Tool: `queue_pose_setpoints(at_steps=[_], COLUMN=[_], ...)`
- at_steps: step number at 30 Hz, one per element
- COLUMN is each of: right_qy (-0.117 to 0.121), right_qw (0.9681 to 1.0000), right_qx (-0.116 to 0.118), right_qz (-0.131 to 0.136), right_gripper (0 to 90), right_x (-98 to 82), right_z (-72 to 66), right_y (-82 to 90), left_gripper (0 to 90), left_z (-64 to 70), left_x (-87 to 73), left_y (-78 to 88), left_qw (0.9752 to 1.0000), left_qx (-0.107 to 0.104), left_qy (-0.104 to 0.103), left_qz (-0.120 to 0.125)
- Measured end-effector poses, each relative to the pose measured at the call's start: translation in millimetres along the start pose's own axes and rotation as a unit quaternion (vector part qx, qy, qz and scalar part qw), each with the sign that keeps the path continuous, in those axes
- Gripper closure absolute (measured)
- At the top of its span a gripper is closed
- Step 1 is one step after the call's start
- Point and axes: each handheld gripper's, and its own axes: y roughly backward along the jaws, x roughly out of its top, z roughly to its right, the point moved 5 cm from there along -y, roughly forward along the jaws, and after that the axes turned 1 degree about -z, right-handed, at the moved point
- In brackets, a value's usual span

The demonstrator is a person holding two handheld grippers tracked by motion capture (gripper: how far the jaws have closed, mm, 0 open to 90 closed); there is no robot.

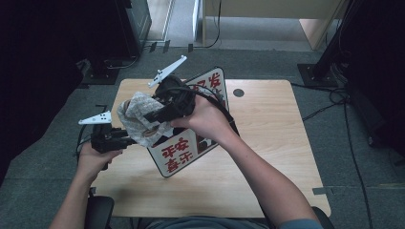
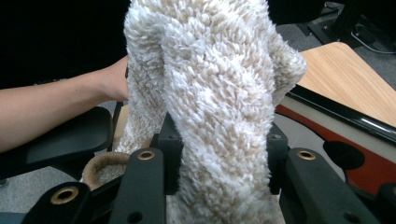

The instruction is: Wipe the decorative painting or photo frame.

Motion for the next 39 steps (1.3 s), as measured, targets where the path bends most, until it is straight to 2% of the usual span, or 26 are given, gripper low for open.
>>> queue_pose_setpoints(at_steps=[19,39], right_qy=[-0.005,-0.006], right_qw=[0.9999,0.9996], right_qx=[0.000,0.017], right_qz=[-0.016,-0.024], right_gripper=[63.4,62.8], right_x=[-7.0,-31.2], right_z=[-1.5,-3.3], right_y=[-9.1,-28.3], left_gripper=[67.7,67.8], left_z=[2.1,1.8], left_x=[1.3,1.3], left_y=[1.1,2.6], left_qw=[0.9999,0.9999], left_qx=[-0.002,-0.004], left_qy=[-0.011,-0.011], left_qz=[0.009,0.011])
